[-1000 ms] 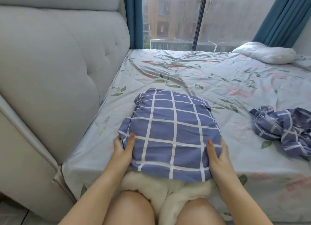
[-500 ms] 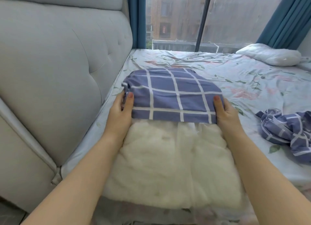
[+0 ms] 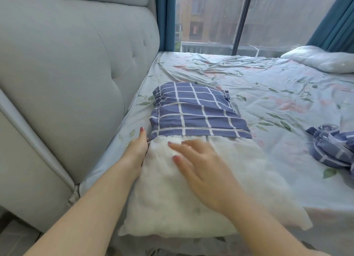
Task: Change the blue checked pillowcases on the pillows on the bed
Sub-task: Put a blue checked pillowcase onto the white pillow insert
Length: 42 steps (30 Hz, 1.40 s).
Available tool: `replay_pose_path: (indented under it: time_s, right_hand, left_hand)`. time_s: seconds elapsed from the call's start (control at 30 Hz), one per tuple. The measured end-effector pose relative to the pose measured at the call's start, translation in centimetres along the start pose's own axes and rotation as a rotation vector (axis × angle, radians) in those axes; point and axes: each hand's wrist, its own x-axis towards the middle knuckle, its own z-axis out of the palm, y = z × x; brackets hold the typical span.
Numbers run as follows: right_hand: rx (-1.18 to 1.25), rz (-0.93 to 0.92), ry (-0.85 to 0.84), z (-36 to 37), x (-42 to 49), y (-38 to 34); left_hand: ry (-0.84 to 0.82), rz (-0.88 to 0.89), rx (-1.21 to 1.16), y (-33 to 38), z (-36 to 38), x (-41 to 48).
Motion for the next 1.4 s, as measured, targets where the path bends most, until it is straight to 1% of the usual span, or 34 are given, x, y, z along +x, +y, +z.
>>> replay_pose_path:
  time_s: [0.03, 0.1, 0.23, 0.33, 0.43, 0.53, 0.63, 0.7, 0.8, 0.97, 1.0, 1.07, 1.1, 1.17, 1.2, 1.23, 1.27, 1.33, 1.37, 1.4]
  right_hand:
    - [-0.086, 0.013, -0.071, 0.9, 0.0, -0.5]
    - [-0.165, 0.100, -0.181, 2.0, 0.2, -1.0]
    - [-0.144, 0.271, -0.300, 3.1, 1.9, -0.1]
    - [-0.086, 0.285, -0.327, 3.7, 2.7, 0.3]
    - [-0.055, 0.235, -0.304, 4.2, 2.7, 0.6]
    - [-0.108, 0.249, -0.281, 4.3, 2.8, 1.1]
    - [-0.189, 0.261, -0.220, 4.2, 3.1, 1.7]
    - [-0.225, 0.276, -0.176, 4.1, 3.4, 2.2]
    - [-0.244, 0.318, -0.107, 4.0, 4.1, 3.1]
    - [-0.206, 0.387, -0.096, 2.7, 5.1, 4.2]
    - [-0.181, 0.417, -0.099, 2.3, 5.3, 4.5]
    - [-0.116, 0.486, -0.079, 1.6, 5.8, 5.1]
    - [-0.079, 0.525, -0.051, 1.2, 6.0, 5.4]
    - [0.004, 0.598, -0.005, 0.7, 6.7, 6.4]
    - [0.039, 0.621, -0.003, 0.6, 7.0, 6.8]
    - [0.062, 0.629, -0.007, 0.5, 7.2, 7.1]
    - [0.085, 0.617, -0.003, 0.4, 7.2, 7.1]
    - [0.128, 0.529, 0.020, 0.8, 6.9, 6.5]
    - [0.145, 0.467, 0.023, 1.0, 6.4, 5.9]
    - [0.159, 0.410, 0.014, 1.2, 6.0, 5.3]
  left_hand:
    - [0.002, 0.004, -0.018, -0.4, 0.2, 0.6]
    - [0.005, 0.043, -0.058, -1.3, 0.8, 2.1]
    - [-0.051, 0.165, -0.131, 0.4, 3.1, -0.4]
    - [-0.112, 0.206, -0.132, 0.3, 3.8, 0.1]
    - [-0.157, 0.193, -0.124, 0.4, 3.2, 0.8]
    - [-0.213, 0.201, -0.035, 0.6, 2.6, 0.9]
    - [-0.176, 0.223, 0.088, 0.8, 2.3, 0.2]
    - [-0.130, 0.268, 0.181, 0.9, 2.3, -0.6]
    - [-0.081, 0.281, 0.252, 1.0, 2.4, -1.5]
    - [-0.165, 0.184, 0.244, 0.7, 1.8, -3.1]
    - [-0.146, 0.140, 0.203, 0.8, 2.1, -2.9]
    - [-0.019, 0.047, 0.101, 1.1, 3.3, -2.5]
    - [0.008, 0.044, 0.065, 1.4, 3.7, -2.4]
    - [-0.100, 0.104, 0.003, 0.9, 3.7, -3.4]
    - [-0.156, 0.089, -0.047, 0.6, 3.5, -4.1]
    - [-0.165, 0.047, -0.110, 1.0, 3.8, -4.5]
    - [-0.157, 0.018, -0.103, 0.8, 3.9, -4.4]
    - [-0.030, -0.052, -0.119, 0.7, 3.6, -3.6]
    - [-0.024, -0.080, -0.085, 0.8, 2.9, -3.8]
    - [-0.087, -0.104, -0.024, 0.7, 2.2, -3.4]
